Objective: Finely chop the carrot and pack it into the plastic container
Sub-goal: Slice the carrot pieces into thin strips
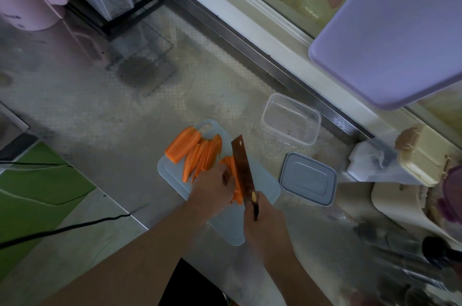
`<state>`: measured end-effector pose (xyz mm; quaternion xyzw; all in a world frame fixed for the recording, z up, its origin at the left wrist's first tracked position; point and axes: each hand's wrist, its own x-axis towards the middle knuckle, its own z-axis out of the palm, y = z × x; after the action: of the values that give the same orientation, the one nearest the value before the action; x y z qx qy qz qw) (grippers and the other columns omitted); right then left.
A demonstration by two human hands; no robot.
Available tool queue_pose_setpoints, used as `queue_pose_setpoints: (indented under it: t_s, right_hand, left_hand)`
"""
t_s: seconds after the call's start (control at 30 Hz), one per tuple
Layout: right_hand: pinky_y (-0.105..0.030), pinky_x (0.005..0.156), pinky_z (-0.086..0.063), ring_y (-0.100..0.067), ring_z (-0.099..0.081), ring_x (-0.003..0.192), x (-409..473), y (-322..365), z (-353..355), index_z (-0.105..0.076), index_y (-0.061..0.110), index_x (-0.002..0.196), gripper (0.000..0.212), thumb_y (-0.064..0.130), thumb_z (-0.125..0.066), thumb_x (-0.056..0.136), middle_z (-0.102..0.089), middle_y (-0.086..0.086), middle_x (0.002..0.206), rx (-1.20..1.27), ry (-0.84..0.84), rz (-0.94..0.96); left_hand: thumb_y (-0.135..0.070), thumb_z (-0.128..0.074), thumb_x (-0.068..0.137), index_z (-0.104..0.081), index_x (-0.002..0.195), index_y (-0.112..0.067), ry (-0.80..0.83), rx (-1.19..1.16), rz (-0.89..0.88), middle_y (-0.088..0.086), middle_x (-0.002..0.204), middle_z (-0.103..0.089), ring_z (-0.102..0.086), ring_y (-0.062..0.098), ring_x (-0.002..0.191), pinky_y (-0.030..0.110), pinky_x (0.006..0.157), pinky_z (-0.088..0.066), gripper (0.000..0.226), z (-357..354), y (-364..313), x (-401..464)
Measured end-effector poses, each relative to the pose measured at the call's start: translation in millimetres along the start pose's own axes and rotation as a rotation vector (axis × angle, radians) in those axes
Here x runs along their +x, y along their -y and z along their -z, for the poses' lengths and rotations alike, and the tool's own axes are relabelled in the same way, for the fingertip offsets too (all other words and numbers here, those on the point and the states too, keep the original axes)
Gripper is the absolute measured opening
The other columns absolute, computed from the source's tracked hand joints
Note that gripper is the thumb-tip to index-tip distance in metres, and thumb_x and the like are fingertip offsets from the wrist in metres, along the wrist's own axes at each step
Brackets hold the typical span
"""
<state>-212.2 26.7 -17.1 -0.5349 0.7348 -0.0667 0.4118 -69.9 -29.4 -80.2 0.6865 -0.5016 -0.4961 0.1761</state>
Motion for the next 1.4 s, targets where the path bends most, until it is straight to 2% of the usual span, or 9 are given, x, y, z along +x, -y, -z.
queue_pose_setpoints:
  t_s: [0.37, 0.5, 0.6, 0.7, 0.83, 0.97, 1.1, 1.27, 1.4]
  right_hand:
    - [-0.023, 0.046, -0.043, -0.009, -0.052, 0.05, -4.3, 0.7, -2.6, -0.049, 0.03, 0.09, 0.017, 0.028, -0.041, 0.105, -0.057, 0.0, 0.065, -0.015, 0.045, -0.048]
    - [-0.014, 0.044, -0.036, -0.002, -0.047, 0.043, -7.9, 0.8, 2.0, -0.047, 0.032, 0.083, 0.026, 0.021, -0.04, 0.105, -0.051, 0.004, 0.063, 0.012, 0.083, -0.027]
    - [-0.017, 0.046, -0.039, -0.004, -0.049, 0.046, -5.6, 0.9, 1.6, -0.045, 0.035, 0.08, 0.027, 0.023, -0.04, 0.104, -0.053, 0.005, 0.064, -0.024, 0.082, -0.027]
    - [-0.023, 0.048, -0.045, -0.007, -0.056, 0.054, 4.5, 4.4, -2.1, -0.05, 0.036, 0.089, 0.021, 0.025, -0.041, 0.104, -0.058, 0.004, 0.067, -0.052, 0.081, -0.033]
    - [-0.028, 0.057, -0.05, -0.01, -0.062, 0.064, 24.7, 17.1, -10.0, -0.056, 0.028, 0.11, 0.018, 0.027, -0.039, 0.106, -0.062, 0.005, 0.074, -0.072, 0.037, 0.006]
    - [-0.026, 0.056, -0.051, -0.01, -0.063, 0.062, 22.6, 14.8, -10.3, -0.054, 0.032, 0.117, 0.019, 0.028, -0.039, 0.106, -0.064, 0.005, 0.075, -0.052, 0.024, 0.019]
    - [-0.024, 0.052, -0.049, -0.008, -0.061, 0.058, 12.4, 1.2, -9.4, -0.055, 0.035, 0.107, 0.016, 0.026, -0.041, 0.105, -0.061, 0.003, 0.07, -0.031, 0.039, -0.007]
    - [-0.02, 0.048, -0.05, -0.009, -0.063, 0.059, 4.6, -2.1, -12.5, -0.054, 0.037, 0.104, 0.018, 0.025, -0.04, 0.105, -0.062, 0.002, 0.07, -0.002, 0.053, -0.04]
    - [-0.019, 0.048, -0.043, -0.004, -0.059, 0.056, 11.6, -1.3, -12.4, -0.055, 0.032, 0.099, 0.017, 0.024, -0.041, 0.105, -0.06, 0.002, 0.068, -0.02, 0.023, -0.001]
  left_hand:
    - [-0.032, -0.056, 0.101, -0.054, 0.078, -0.025, -0.01, 0.009, -0.009, -0.001, 0.065, -0.069, -0.072, 0.016, 0.06, 0.045, 0.063, -0.063, 0.024, -0.6, -0.4, -0.4]
    - [-0.031, -0.055, 0.102, -0.054, 0.079, -0.025, -0.014, 0.044, -0.009, -0.002, 0.066, -0.068, -0.071, 0.016, 0.059, 0.044, 0.06, -0.062, 0.023, -0.7, -2.4, 0.0]
    - [-0.035, -0.051, 0.098, -0.057, 0.082, -0.026, 0.028, 0.041, 0.003, -0.002, 0.065, -0.069, -0.071, 0.018, 0.059, 0.044, 0.058, -0.063, 0.02, 1.3, -4.0, 1.9]
    - [-0.035, -0.05, 0.097, -0.057, 0.081, -0.026, 0.055, 0.053, 0.022, -0.003, 0.066, -0.069, -0.072, 0.02, 0.061, 0.044, 0.06, -0.063, 0.019, 2.3, -4.5, 3.2]
    - [-0.028, -0.054, 0.1, -0.057, 0.08, -0.023, 0.033, 0.097, -0.002, -0.003, 0.065, -0.067, -0.069, 0.019, 0.06, 0.045, 0.062, -0.061, 0.02, 2.7, -8.8, 2.0]
    - [-0.032, -0.053, 0.099, -0.055, 0.079, -0.026, 0.021, 0.086, 0.018, -0.003, 0.064, -0.068, -0.07, 0.018, 0.059, 0.045, 0.061, -0.062, 0.021, 0.9, -7.1, 2.9]
    - [-0.027, -0.056, 0.1, -0.057, 0.08, -0.024, 0.013, 0.0, 0.052, 0.0, 0.067, -0.069, -0.072, 0.017, 0.057, 0.044, 0.058, -0.063, 0.02, 0.5, -5.6, 0.1]
    - [-0.026, -0.055, 0.102, -0.055, 0.08, -0.024, 0.015, 0.027, 0.031, -0.001, 0.068, -0.069, -0.071, 0.016, 0.056, 0.043, 0.06, -0.063, 0.022, 1.0, -5.6, 0.5]
    - [-0.026, -0.055, 0.102, -0.054, 0.081, -0.024, 0.023, 0.044, 0.005, -0.001, 0.068, -0.07, -0.071, 0.013, 0.054, 0.043, 0.057, -0.063, 0.021, 2.0, -5.3, -0.3]
